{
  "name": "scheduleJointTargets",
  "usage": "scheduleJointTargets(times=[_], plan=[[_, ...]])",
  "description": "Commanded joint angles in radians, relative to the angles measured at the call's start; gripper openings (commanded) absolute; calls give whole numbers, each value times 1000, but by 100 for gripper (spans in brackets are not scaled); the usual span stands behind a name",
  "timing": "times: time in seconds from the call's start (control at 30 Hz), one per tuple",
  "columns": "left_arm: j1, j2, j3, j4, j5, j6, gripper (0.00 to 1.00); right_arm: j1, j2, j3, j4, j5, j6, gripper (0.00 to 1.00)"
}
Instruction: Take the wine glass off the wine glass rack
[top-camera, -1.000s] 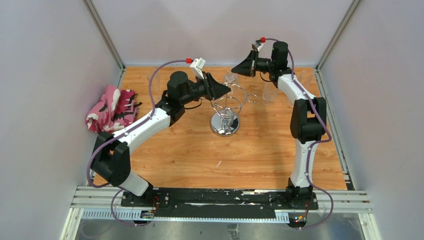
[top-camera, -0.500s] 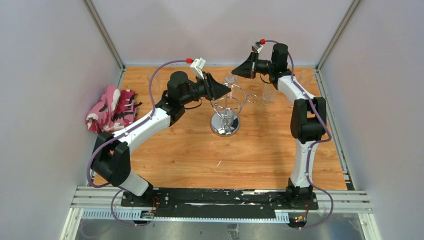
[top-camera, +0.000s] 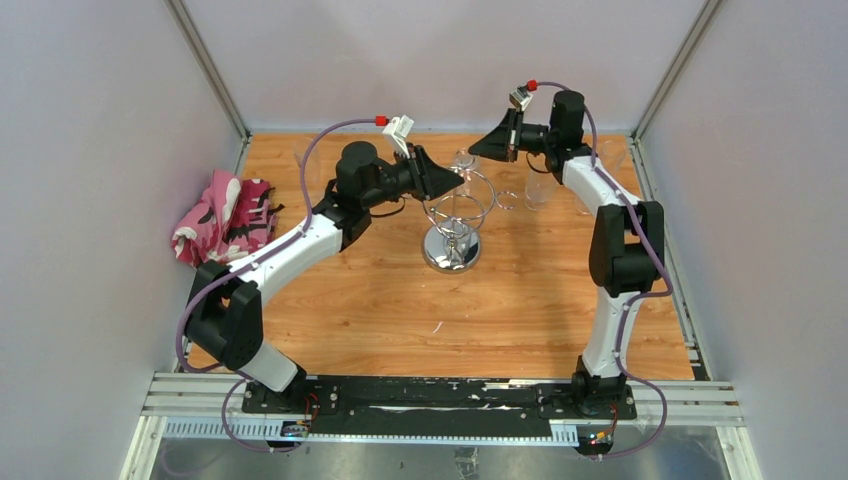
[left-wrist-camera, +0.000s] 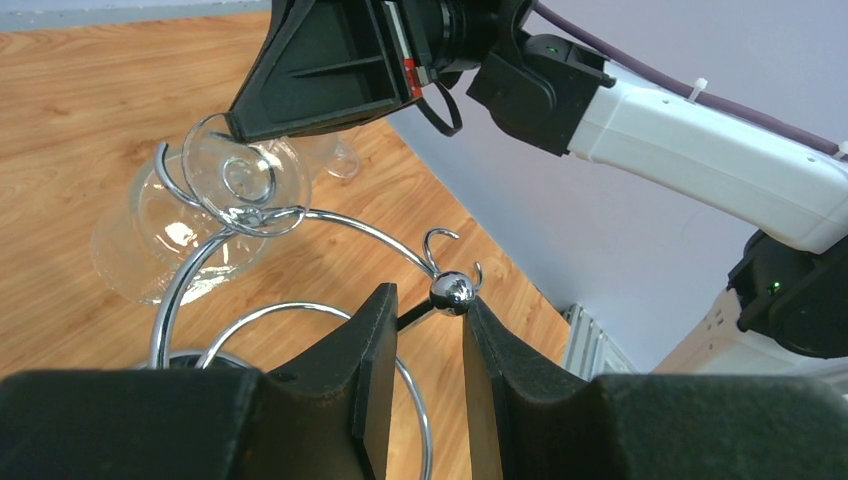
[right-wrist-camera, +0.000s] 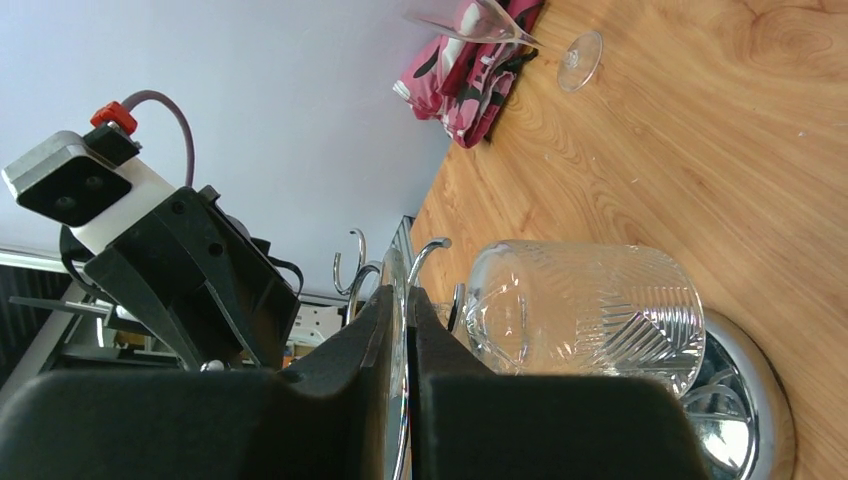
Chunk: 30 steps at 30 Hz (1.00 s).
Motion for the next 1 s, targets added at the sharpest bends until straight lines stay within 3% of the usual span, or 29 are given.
scheduleJointTargets(times=[0.0, 0.4, 0.97], plan=[[-3, 60, -17, -159, 27, -49, 0, -3, -46, -9, -178, -84, -174, 0], [0, 57, -19, -159, 36, -41, 0, 16, -26, -7, -361, -90, -356, 0], [11, 52, -32, -158, 50, -37, 0, 123, -8, 0, -405, -95, -409, 0]])
